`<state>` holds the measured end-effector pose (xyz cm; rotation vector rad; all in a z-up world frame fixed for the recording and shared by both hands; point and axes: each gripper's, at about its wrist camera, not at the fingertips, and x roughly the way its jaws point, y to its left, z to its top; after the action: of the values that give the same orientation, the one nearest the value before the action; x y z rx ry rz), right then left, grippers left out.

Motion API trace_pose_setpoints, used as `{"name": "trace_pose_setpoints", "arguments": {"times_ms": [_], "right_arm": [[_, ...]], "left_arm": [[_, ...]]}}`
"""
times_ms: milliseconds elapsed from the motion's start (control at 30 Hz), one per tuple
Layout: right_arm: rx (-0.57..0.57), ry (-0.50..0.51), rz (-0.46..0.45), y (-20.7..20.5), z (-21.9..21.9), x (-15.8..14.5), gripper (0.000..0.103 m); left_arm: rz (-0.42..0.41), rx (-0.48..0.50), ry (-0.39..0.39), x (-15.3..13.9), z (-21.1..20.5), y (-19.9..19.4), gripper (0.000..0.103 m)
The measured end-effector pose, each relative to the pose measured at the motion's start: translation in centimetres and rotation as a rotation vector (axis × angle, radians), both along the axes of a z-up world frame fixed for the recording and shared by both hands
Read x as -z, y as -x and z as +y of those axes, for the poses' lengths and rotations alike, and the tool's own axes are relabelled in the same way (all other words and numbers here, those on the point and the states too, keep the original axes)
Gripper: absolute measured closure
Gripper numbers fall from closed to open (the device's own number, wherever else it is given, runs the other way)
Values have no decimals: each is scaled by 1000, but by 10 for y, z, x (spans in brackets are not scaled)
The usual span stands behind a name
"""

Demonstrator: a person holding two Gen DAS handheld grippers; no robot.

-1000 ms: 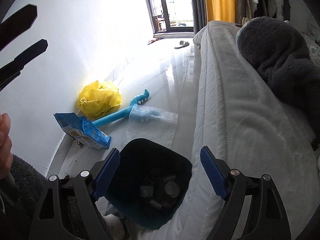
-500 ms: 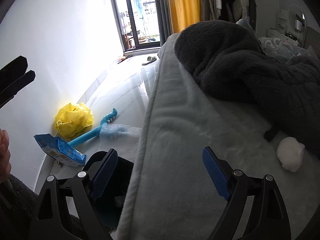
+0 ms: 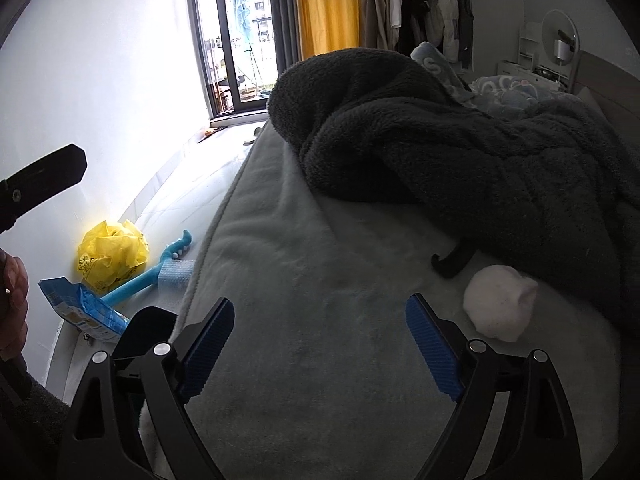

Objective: Collect trash
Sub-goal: 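Move both tools back over the bed toward the last white cloth ball, then close the right tool around the remaining white cloth ball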

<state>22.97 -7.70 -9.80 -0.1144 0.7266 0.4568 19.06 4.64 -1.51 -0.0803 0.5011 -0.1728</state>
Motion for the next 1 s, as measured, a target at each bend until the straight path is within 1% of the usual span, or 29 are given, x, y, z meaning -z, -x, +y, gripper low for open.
{"name": "trace_pose_setpoints", "arguments": {"times_ms": [67, 133, 200, 233, 333, 433, 533, 600, 767, 900, 1000], "right_arm": [[12, 19, -1, -3, -7, 1, 14], [9, 38, -6, -5, -13, 2, 14], [5, 62, -18, -7, -19, 0, 14], [6, 63, -26, -8, -22, -1, 14], [34, 47, -37, -13, -37, -3, 14], [61, 39, -36, -22, -50, 1, 14], [87, -8, -18, -32, -67, 8, 14], [107, -18, -7, -37, -75, 12, 14], [146, -11, -7, -52, -93, 19, 14], [157, -6, 5, -60, -106, 23, 14], [145, -3, 17, -64, -114, 26, 14]], "left_arm": [[27, 1, 5, 7, -4, -9, 6], [26, 28, 32, 10, -8, -14, 6], [40, 33, 18, 14, -14, -20, 6], [41, 44, 29, 15, -16, -22, 6], [43, 59, 27, 19, -22, -30, 6], [52, 64, 41, 25, -26, -39, 6], [77, 56, 54, 35, -26, -49, 6], [85, 56, 49, 41, -29, -53, 6], [100, 77, 55, 49, -38, -65, 6], [115, 86, 87, 57, -42, -77, 6], [130, 84, 110, 61, -45, -85, 6]]}}
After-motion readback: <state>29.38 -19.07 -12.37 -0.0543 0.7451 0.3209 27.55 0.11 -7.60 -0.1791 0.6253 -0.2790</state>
